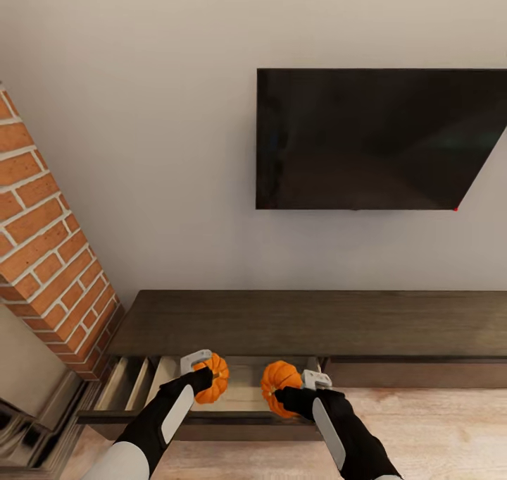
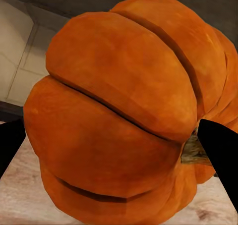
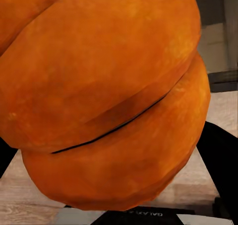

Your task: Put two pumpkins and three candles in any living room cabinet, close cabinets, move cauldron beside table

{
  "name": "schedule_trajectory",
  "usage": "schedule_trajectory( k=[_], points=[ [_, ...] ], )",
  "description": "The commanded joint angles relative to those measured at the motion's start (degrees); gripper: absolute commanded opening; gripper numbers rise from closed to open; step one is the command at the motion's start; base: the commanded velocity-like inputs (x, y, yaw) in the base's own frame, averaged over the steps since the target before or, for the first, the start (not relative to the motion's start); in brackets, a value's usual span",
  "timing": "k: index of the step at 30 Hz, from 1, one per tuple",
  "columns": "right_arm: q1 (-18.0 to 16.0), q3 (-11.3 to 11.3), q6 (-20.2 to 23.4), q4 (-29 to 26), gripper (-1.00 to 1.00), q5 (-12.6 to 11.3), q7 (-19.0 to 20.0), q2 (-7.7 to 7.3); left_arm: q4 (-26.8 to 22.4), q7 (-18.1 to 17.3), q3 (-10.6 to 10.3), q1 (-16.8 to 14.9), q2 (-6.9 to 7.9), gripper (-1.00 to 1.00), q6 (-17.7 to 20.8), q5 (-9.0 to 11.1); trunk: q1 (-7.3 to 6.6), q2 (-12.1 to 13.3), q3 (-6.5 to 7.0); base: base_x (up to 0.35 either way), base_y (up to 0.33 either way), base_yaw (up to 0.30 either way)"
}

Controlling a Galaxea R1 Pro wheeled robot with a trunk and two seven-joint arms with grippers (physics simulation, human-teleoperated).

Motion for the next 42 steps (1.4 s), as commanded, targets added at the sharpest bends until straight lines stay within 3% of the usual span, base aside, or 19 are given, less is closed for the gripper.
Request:
schedule_trajectory(
  k=[1, 8, 42],
  points=[
    [-1.1, 0.0, 0.3, 0.0, -1.0, -0.5, -0.4, 0.01, -0.1, 0.5, -0.3, 0.0, 0.12, -1.0, 0.2, 0.7, 0.02, -0.1, -0.08, 0.194, 0.0, 0.0],
    [-4.3, -0.3, 0.0, 0.2, -1.0, -0.5, -0.6, -0.16, 0.2, 0.5, -0.7, 0.0, -0.07, -1.0, 0.1, 0.7, 0.02, -0.1, -0.08, 0.096, 0.0, 0.0],
    [-4.5, -0.2, -1.3, 0.2, -1.0, -0.6, -0.4, 0.12, 0.1, 0.4, -0.5, 0.0, -0.2, -1.0, 1.8, 1.0, 0.02, -0.1, -0.08, 0.059, 0.04, 0.0]
  ],
)
